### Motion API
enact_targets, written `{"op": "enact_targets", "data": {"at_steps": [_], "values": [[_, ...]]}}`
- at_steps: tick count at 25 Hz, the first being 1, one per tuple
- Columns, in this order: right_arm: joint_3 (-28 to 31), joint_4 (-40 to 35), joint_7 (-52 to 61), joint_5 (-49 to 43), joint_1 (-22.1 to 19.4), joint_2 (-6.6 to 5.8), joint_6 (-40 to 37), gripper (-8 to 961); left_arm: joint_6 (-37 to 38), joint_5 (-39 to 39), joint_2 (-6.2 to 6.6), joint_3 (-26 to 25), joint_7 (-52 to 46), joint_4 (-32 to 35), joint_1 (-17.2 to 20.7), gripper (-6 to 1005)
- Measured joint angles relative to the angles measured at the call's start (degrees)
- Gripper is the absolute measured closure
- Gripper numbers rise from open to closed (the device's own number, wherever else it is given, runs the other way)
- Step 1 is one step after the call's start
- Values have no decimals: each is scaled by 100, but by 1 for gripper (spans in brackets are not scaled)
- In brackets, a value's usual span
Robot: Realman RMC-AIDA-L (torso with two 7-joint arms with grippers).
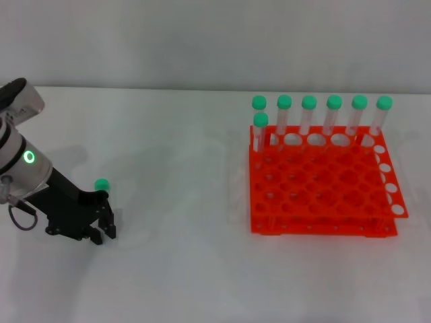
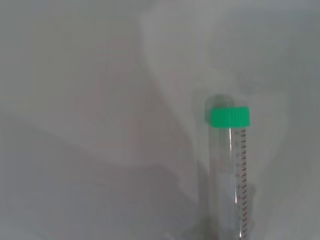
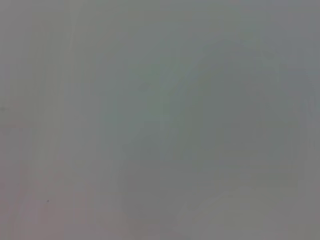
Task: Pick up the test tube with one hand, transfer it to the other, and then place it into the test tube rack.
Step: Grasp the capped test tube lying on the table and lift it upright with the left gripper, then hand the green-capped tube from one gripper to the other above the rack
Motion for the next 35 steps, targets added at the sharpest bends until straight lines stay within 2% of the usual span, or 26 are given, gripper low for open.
{"op": "enact_targets", "data": {"at_steps": [5,9,15,20,24,27,28,31,34,35], "values": [[-16,-8,4,-7,0,0,15,125,4,-17,87,0,312,-114,-52,794],[-24,-9,16,-21,-7,0,-12,125,10,-387,158,0,845,-434,-87,795],[-88,-10,147,-41,-8,1,-59,125,187,-1751,168,0,2835,-977,-68,797],[-402,-83,469,-45,1,0,-185,125,474,-3061,120,0,4892,-1152,209,798],[-1042,-325,935,-57,-3,-26,-350,125,927,-3739,118,0,6303,-1199,427,800],[-1658,-615,1563,-129,15,-113,-391,125,1581,-4132,91,0,7531,-1202,604,801],[-1867,-741,1916,-246,56,-146,-393,125,1761,-4186,75,0,7819,-1201,644,801],[-2000,-847,2663,-696,231,-159,-470,125,2223,-4142,-9,2,8504,-1205,689,802],[-2013,-852,3022,-952,329,-138,-526,125,2456,-3775,-125,6,8881,-1213,613,802],[-2042,-852,3360,-1212,439,-88,-557,125,2509,-3543,-192,7,8980,-1213,531,802]]}}
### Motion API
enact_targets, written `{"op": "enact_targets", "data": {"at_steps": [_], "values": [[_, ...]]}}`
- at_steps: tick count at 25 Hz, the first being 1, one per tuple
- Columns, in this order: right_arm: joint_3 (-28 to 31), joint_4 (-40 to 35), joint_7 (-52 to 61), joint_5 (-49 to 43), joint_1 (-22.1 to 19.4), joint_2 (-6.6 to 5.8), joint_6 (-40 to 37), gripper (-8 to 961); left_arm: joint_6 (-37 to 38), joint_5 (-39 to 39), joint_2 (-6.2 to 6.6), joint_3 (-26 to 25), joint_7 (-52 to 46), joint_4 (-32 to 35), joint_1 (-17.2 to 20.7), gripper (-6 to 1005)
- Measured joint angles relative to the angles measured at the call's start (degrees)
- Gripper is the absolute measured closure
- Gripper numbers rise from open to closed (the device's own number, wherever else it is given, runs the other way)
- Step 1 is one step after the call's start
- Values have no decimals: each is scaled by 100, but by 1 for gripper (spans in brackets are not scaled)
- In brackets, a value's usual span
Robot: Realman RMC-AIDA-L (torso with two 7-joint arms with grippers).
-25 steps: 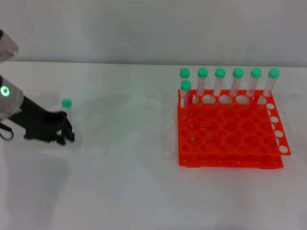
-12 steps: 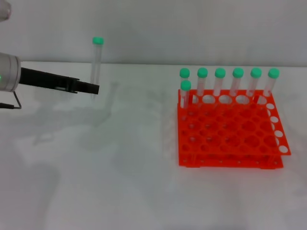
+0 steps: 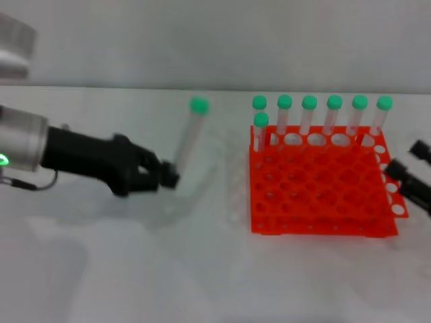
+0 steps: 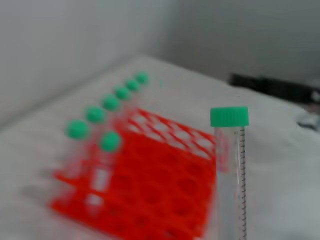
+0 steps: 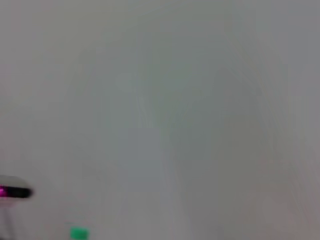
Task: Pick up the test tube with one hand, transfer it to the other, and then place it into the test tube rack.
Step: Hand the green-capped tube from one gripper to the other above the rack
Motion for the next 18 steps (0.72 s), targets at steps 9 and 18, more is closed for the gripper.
{"op": "enact_targets", "data": {"at_steps": [9,18], "values": [[-676,22,760,-410,321,108,-38,125,26,1258,-742,2,287,-539,-814,803],[-1033,7,913,-388,438,130,-45,126,-17,1365,-970,2,320,-761,-1188,803]]}}
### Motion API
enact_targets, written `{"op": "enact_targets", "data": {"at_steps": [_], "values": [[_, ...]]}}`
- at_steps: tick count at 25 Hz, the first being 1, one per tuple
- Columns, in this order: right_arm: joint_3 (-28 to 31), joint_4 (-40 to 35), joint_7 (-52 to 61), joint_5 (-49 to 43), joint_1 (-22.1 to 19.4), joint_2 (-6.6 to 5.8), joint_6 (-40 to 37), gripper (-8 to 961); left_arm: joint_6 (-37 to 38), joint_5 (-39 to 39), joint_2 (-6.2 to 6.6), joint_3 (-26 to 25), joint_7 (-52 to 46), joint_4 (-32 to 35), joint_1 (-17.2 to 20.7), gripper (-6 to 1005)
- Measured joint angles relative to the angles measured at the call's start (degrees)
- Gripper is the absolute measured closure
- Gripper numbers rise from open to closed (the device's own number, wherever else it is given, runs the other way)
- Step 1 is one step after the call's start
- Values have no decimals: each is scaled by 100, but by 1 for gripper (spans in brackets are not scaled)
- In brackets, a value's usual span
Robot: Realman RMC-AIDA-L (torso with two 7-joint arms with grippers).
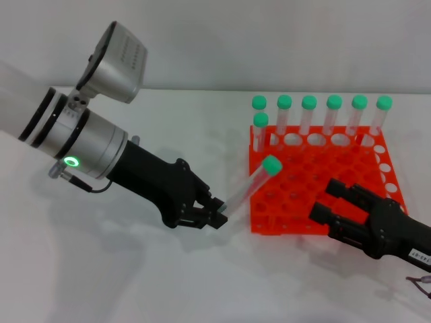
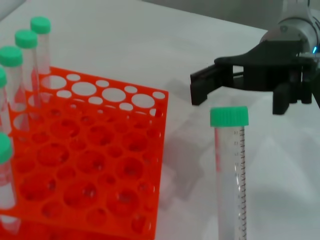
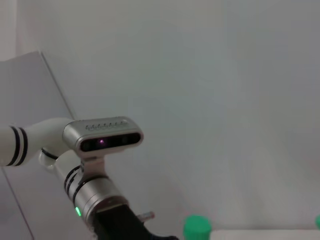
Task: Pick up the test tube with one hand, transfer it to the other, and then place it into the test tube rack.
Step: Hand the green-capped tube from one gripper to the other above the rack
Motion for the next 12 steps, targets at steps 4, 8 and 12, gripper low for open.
{"op": "enact_targets", "data": {"at_steps": [4,8,12], "values": [[-83,29,5,3,149,10,52,126,-91,-6,-24,0,-9,58,-65,804],[-119,53,11,3,275,18,151,126,-174,-8,-33,0,-26,220,-121,804],[-145,56,14,3,343,23,234,126,-295,19,-40,0,-68,413,-163,804]]}}
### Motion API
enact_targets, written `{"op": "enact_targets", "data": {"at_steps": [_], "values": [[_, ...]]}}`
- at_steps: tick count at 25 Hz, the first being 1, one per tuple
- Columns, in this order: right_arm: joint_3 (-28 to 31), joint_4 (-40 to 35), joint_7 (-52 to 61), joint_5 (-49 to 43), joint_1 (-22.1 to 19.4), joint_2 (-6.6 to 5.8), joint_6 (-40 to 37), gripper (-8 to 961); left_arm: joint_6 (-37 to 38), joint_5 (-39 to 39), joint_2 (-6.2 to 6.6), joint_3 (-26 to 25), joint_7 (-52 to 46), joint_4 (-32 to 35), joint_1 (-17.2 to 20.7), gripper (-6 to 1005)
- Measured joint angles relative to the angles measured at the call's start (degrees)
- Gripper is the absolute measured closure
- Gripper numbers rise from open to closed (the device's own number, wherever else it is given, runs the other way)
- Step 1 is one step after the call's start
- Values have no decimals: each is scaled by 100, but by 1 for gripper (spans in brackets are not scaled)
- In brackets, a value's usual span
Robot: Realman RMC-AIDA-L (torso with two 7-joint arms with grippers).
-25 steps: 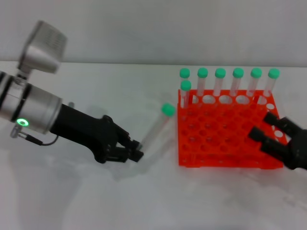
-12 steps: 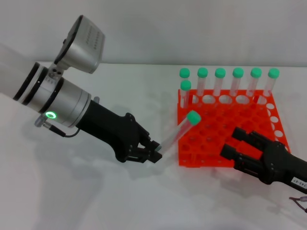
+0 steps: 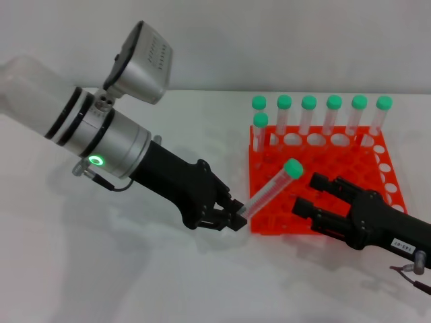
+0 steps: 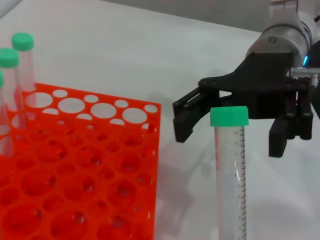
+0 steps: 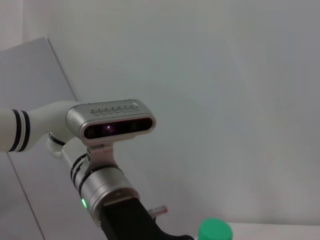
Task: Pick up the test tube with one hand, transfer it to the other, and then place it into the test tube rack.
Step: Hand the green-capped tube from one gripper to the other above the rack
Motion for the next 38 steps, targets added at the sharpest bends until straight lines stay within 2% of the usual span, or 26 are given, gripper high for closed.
{"op": "enact_targets", "data": {"at_steps": [13,19,30,38], "values": [[-54,9,-18,1,128,25,117,126,-327,56,-1,0,-29,420,-73,803],[-67,11,-29,-3,211,48,192,258,-500,167,-1,-2,-41,622,-142,803],[-75,16,-76,-5,230,54,236,347,-722,226,-1,-9,-83,739,-171,804],[-126,15,-83,10,243,67,364,548,-806,164,-1,-9,-53,741,-208,804]]}}
